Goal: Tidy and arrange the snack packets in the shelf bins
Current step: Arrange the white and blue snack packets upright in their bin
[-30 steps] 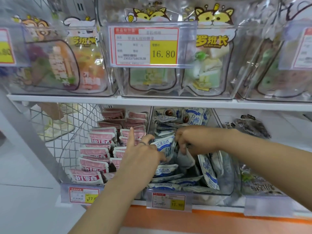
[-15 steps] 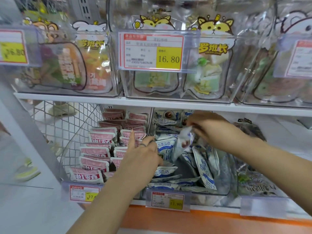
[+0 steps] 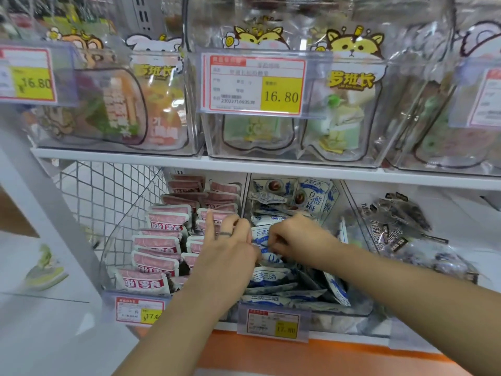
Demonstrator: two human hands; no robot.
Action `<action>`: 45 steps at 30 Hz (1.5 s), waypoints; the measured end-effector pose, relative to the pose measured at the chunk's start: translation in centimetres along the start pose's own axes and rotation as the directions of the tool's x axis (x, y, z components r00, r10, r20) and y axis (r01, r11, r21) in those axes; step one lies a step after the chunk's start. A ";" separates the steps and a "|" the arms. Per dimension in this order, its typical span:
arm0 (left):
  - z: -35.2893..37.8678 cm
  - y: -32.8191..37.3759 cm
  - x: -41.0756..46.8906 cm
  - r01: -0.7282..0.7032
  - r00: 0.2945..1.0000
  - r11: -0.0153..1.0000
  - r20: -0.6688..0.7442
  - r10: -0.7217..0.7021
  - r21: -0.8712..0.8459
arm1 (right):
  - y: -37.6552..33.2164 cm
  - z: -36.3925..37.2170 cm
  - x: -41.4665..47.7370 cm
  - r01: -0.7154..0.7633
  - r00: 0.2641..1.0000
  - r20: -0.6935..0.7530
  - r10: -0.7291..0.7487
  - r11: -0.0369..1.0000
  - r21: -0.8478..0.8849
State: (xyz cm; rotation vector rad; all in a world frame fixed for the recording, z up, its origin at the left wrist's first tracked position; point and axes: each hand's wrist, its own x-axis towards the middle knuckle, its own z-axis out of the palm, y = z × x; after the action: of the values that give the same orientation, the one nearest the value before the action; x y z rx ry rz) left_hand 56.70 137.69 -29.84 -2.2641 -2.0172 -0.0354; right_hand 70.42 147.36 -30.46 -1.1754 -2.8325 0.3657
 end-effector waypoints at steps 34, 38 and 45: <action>-2.1 7.0 3.5 -0.128 0.970 0.975 0.182 0.162 -0.181 | 2.0 -1.8 -14.2 -0.163 0.985 0.032 0.172 0.967 -0.194; -2.1 7.8 3.5 -0.171 0.961 0.961 0.178 0.211 -0.220 | 2.2 -1.4 -14.9 -0.128 0.991 0.012 0.134 0.971 -0.203; 0.3 9.7 0.5 -0.223 0.966 0.943 0.072 0.248 -0.248 | 5.0 -3.5 -16.1 -0.146 0.970 -0.182 0.162 0.985 0.095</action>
State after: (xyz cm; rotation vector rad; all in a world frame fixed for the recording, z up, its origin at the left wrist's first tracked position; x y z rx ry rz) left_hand 66.38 137.16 -30.72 -2.6953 -1.8599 -0.1530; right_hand 85.81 140.09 -27.55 -1.3405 -2.5498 0.3516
